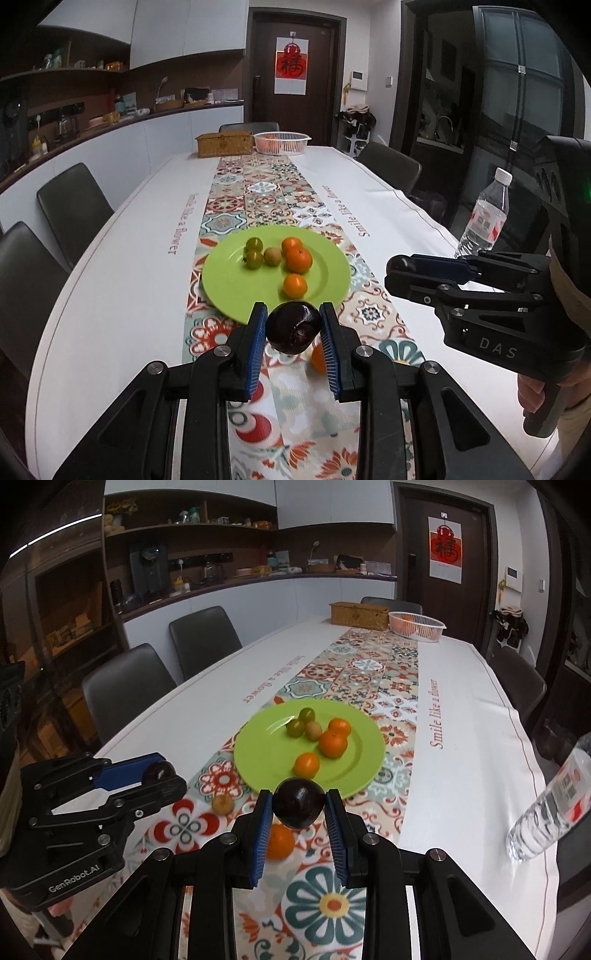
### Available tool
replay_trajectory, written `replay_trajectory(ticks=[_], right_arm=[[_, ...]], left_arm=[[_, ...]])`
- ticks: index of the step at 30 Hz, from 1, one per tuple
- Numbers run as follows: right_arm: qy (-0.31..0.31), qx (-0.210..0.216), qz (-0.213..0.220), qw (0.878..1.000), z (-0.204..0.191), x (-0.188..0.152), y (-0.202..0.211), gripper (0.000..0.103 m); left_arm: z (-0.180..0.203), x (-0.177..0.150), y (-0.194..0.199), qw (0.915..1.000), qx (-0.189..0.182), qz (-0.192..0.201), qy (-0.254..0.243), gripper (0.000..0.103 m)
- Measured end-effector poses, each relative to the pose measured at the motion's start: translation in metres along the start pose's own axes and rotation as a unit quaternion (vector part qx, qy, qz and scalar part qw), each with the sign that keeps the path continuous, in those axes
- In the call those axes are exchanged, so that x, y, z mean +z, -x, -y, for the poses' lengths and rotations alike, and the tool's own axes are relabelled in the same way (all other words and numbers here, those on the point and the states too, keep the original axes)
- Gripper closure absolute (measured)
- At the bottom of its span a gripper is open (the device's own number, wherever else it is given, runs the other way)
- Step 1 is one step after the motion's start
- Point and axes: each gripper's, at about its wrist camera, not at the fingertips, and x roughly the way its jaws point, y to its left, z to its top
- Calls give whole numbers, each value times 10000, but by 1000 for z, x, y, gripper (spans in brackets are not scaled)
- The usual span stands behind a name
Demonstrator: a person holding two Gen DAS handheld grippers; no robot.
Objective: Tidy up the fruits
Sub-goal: 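Carry both plums onto the green plate and open both grippers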
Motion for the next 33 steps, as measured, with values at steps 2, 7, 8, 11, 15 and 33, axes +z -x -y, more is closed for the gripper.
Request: replay_trajectory(ticks=[2,7,8,11,15,33], right_arm=[[-34,-13,0,10000,2,5,-4,73],[-47,-82,39,9999,6,18,-13,73],[-44,-91,45,9999,7,20,-15,73],[-40,-118,53,9999,8,27,-21,73],[-42,-133,20,9999,9,33,-33,73],[-125,-273,-487,9984,27,36,-103,73]], left_arm=[[-2,6,-3,10000,16,22,-36,74],[-10,20,-17,10000,13,7,-95,74],[-12,22,-20,10000,10,-11,-90,74],[-17,28,-33,9999,4,-85,-108,74],[-26,33,-51,9997,-16,-196,-133,74],[-48,33,-133,9966,-218,-778,-185,74]])
